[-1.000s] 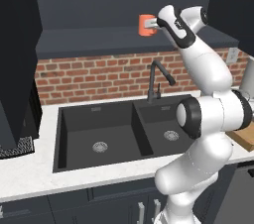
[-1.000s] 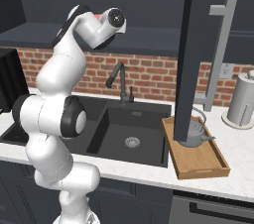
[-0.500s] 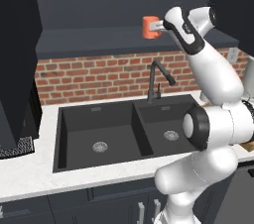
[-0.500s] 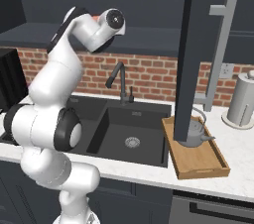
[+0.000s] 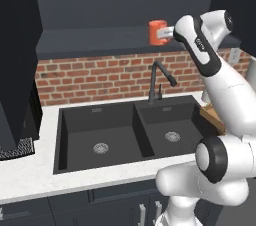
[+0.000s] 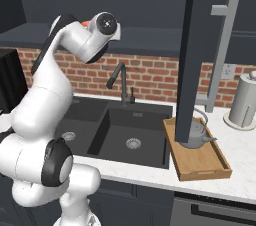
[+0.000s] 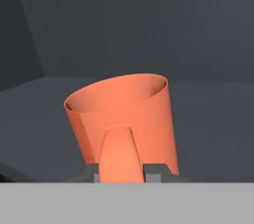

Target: Pick the kettle from the counter and place it on the tray. Then pick the mug from the cabinet and place it on the tray. Then close the cabinet doors.

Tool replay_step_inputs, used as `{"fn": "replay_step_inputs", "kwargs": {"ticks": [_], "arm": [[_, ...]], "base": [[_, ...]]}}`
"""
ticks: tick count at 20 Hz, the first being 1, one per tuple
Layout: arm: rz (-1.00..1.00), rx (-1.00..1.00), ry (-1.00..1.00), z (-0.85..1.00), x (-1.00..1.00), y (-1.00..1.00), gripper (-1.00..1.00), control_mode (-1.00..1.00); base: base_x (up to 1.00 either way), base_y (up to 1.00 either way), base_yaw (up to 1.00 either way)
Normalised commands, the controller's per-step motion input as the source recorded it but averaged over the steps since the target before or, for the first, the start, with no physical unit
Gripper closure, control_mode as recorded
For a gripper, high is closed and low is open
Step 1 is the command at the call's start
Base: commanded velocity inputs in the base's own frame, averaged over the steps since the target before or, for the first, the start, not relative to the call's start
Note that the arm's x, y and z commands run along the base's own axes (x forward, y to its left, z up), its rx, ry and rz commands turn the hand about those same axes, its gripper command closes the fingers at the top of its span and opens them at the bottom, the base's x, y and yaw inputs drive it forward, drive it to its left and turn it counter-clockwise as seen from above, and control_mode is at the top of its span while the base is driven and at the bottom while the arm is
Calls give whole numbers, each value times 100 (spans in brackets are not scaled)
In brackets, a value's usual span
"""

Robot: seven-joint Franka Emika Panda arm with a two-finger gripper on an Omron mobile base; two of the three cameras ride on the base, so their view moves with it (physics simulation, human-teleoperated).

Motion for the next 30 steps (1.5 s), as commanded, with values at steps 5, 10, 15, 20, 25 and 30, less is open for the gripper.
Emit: {"fn": "replay_step_inputs", "kwargs": {"ticks": [5,10,15,20,25,30], "arm": [[-9,-7,-4,0,-90,7,100,-100],[-15,-7,0,3,-87,1,100,-100],[-21,-4,0,6,-89,0,100,-100],[-26,-3,0,4,-90,0,100,-100],[-34,-6,0,0,-83,0,100,-100],[-47,-11,0,0,-66,0,100,-100]], "base": [[0,0,0],[0,0,0],[0,0,0],[0,0,0],[0,0,0],[0,0,0]]}}
